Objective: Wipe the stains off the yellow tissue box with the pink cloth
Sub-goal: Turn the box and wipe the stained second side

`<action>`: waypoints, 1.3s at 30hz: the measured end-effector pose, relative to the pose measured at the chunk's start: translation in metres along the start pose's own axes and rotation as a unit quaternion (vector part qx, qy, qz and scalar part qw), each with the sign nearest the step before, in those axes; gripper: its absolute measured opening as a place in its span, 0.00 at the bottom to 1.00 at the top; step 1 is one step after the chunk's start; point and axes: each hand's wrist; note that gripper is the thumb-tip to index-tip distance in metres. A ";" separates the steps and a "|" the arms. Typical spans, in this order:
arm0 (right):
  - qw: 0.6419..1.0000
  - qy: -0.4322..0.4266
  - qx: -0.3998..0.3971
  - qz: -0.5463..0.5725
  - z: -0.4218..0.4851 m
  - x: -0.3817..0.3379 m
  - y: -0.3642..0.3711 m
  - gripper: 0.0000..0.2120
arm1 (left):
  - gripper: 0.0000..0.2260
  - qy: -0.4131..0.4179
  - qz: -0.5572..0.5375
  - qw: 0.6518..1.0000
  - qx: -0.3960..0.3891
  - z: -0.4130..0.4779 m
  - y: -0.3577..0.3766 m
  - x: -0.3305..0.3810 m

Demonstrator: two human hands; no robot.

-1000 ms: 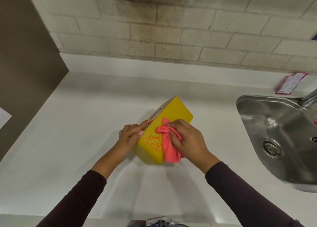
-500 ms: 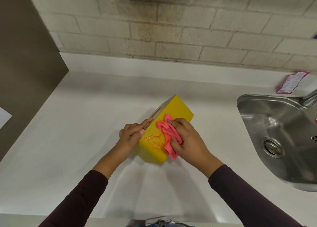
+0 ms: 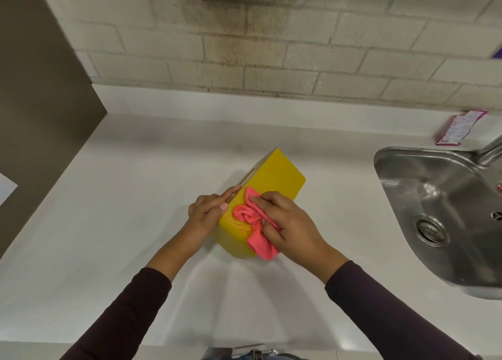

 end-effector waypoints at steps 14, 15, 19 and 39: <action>0.991 0.069 0.110 0.018 0.018 -0.017 0.014 0.15 | 0.20 -0.040 -0.076 0.996 0.022 0.001 0.001 -0.003; 0.993 0.056 0.100 0.018 0.014 -0.019 0.014 0.15 | 0.20 -0.034 -0.057 0.998 0.010 0.000 0.001 -0.003; 0.997 0.020 0.069 -0.007 0.001 -0.006 0.002 0.15 | 0.20 -0.023 -0.026 0.999 0.001 -0.001 -0.001 0.003; 0.987 0.095 0.129 0.005 0.008 -0.010 0.008 0.14 | 0.33 -0.110 0.049 0.992 0.030 -0.003 -0.001 0.039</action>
Point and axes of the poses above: each hand's wrist, its own z-axis towards the middle knuckle, its own y-axis out of the palm, x = y × z, and after that the axes turned 8 degrees about -y, right-handed
